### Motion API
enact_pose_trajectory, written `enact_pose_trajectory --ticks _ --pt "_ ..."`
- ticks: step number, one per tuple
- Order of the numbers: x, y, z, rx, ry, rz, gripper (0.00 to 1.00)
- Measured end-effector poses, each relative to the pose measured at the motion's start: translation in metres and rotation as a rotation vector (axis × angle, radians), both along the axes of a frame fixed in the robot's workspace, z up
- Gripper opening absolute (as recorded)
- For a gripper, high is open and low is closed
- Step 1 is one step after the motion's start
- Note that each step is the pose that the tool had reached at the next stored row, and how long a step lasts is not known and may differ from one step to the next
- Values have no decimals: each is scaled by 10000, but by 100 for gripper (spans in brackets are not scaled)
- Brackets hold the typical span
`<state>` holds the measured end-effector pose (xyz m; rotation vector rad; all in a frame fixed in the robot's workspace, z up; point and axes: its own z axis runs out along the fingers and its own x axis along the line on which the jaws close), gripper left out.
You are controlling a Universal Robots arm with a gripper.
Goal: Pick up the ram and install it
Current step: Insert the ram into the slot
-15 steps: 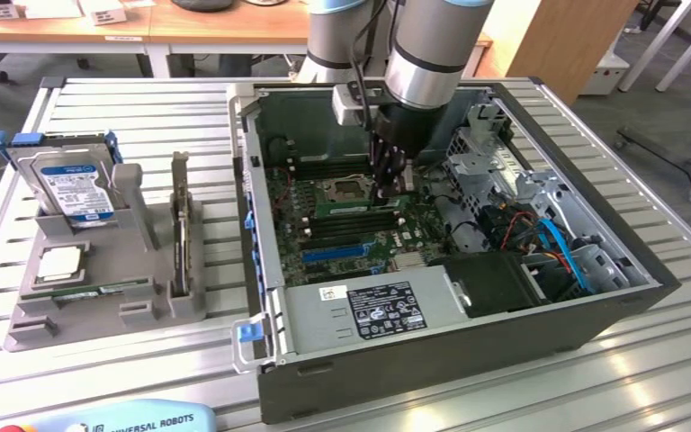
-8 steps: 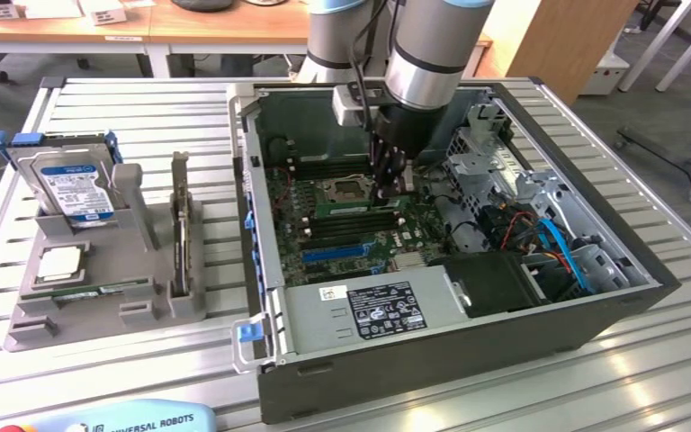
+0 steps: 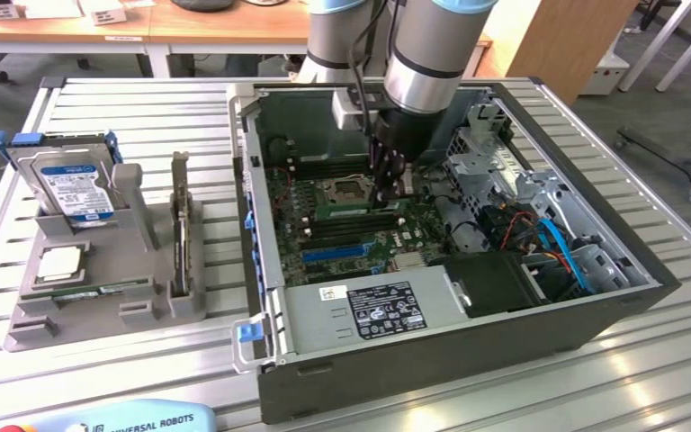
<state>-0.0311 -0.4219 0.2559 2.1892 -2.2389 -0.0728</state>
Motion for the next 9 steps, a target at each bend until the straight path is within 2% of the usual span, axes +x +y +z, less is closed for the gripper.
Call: enact_pose_trajectory --ticks 9 --pt "0 7 -34 3 -1 20 11"
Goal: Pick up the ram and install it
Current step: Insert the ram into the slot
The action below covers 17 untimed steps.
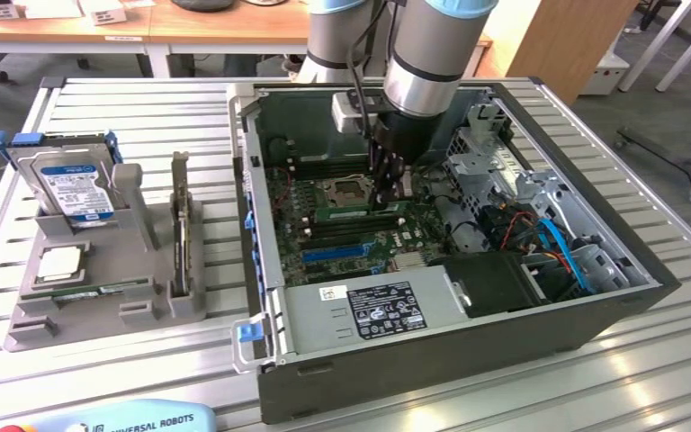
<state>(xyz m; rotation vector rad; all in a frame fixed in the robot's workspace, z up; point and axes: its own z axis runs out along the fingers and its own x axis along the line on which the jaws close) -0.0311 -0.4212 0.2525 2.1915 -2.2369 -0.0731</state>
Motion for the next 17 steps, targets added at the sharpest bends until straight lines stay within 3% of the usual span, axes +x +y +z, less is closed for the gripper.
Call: enact_pose_trajectory --ticks 4,17 --pt "1 30 -3 -2 0 1 11" --pt "0 32 -88 -5 2 -1 11"
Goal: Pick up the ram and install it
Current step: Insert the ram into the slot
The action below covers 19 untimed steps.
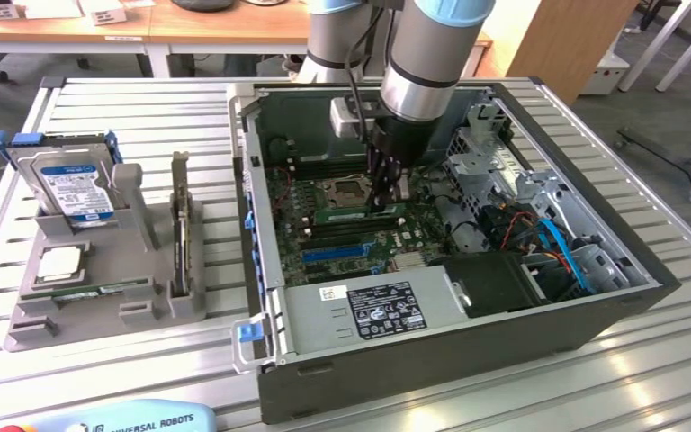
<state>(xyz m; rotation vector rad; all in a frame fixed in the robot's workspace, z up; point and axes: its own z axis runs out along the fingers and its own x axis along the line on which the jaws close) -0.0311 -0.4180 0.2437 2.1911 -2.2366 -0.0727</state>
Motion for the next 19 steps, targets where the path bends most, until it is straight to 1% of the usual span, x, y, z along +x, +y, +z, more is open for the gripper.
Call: enact_pose_trajectory --ticks 8,12,19 --pt "0 0 -50 2 -1 0 11" --pt "0 0 -52 1 0 0 11" --pt "0 1 -85 4 -2 0 11"
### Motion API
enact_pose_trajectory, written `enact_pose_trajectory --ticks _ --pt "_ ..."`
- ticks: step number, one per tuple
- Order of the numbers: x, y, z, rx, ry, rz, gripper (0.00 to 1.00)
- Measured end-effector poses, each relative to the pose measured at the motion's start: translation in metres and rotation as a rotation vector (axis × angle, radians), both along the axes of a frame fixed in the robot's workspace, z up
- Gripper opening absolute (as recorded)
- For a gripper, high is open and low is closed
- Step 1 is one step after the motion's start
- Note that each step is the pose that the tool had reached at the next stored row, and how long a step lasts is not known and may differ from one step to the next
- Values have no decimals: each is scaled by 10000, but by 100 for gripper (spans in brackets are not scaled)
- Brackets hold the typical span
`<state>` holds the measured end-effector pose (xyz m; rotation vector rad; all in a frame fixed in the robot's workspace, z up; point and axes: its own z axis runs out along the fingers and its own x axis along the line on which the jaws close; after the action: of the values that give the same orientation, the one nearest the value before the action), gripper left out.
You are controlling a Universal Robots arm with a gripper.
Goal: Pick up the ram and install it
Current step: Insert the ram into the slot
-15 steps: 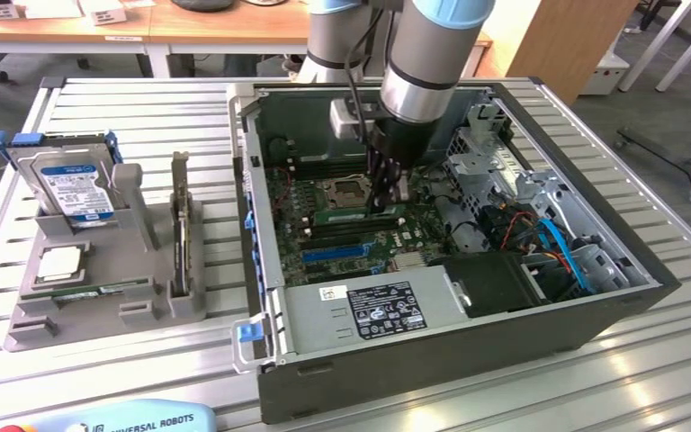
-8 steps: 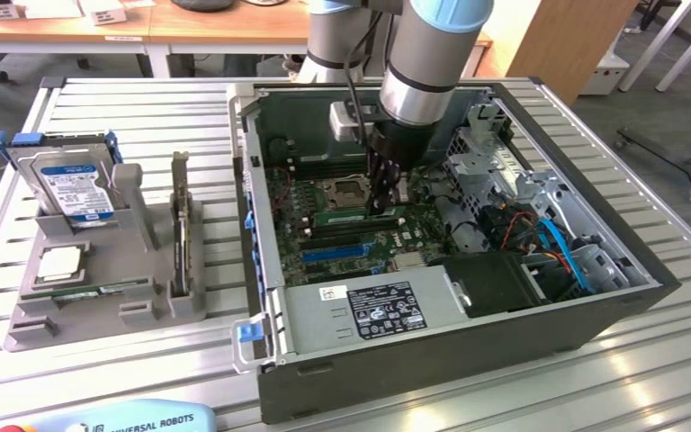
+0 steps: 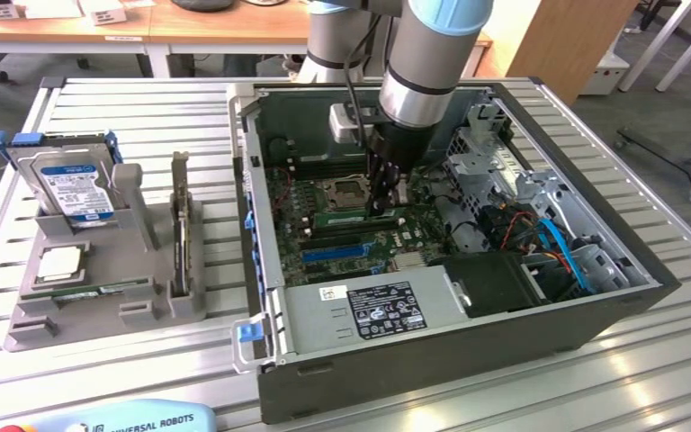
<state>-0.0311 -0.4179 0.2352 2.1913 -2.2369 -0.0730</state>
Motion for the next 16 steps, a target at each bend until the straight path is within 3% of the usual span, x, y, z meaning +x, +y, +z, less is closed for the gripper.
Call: enact_pose_trajectory --ticks 16 --pt "0 0 -33 0 0 0 11"
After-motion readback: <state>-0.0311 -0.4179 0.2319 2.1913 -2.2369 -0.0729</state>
